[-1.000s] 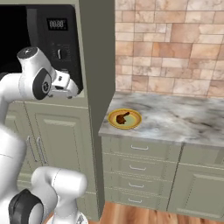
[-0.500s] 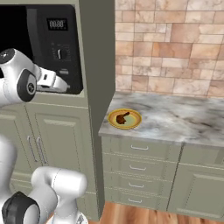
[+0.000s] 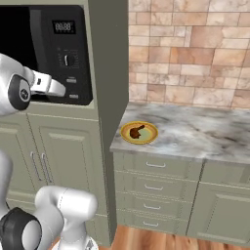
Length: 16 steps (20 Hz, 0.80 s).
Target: Pick the chicken drumstick from the counter and place it in the microwave. Then turn on the microwave.
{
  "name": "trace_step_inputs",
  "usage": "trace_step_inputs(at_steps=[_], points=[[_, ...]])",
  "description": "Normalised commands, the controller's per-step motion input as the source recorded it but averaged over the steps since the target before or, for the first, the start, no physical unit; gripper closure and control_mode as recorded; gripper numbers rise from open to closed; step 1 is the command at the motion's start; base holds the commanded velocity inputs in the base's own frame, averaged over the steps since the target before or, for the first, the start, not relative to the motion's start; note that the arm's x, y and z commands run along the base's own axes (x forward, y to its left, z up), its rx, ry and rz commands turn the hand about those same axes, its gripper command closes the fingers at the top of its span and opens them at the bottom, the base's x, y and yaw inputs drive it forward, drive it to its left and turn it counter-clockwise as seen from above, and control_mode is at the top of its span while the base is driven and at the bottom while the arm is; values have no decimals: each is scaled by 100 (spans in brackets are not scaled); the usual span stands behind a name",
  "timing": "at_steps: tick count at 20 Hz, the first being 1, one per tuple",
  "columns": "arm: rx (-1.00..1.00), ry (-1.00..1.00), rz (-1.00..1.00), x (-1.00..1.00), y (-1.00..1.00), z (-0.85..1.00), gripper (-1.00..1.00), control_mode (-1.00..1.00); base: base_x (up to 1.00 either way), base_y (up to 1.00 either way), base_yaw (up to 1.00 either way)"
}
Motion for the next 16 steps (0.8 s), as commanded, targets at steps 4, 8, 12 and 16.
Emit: trace_step_inputs(at_steps=[4,8,12,16], points=[[0,-5,-1,14,23,29,-100,-100,0,0,0],[-2,-6,0,5,25,32,-100,-100,0,0,0],[-2,-5,-1,1,24,32,-100,-100,0,0,0],[-1,-3,-1,6,17,32,-100,-100,0,0,0]])
